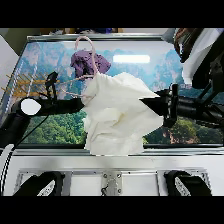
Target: Fold the clothes and pants, and hang the long-sleeved shirts on hangers.
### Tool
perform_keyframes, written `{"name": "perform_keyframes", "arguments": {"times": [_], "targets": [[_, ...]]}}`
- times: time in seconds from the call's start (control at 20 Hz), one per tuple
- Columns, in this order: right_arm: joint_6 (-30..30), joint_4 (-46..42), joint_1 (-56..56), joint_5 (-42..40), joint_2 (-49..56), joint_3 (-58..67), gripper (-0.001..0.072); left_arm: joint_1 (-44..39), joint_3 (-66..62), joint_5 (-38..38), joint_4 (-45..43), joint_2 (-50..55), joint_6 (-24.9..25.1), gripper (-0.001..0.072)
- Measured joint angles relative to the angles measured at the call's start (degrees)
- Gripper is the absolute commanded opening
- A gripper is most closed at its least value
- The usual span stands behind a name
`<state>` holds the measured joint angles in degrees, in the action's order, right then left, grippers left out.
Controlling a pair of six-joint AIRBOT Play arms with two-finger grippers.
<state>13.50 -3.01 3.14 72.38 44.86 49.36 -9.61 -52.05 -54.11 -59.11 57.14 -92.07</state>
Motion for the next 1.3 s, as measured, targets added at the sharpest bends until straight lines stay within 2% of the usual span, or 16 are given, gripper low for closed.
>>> {"name": "perform_keyframes", "arguments": {"times": [0.65, 1.3], "targets": [[3.48, 1.53, -0.39, -0.04, -0.15, 0.0, 0.0013, 8.59, -4.07, -4.46, 0.66, 3.91, 3.45, 0.0023], [4.98, -8.9, -0.46, 0.35, -0.22, 0.04, 0.0013, 16.7, -5.03, -7.13, 0.37, -1.11, 7.63, 0.0023]]}}
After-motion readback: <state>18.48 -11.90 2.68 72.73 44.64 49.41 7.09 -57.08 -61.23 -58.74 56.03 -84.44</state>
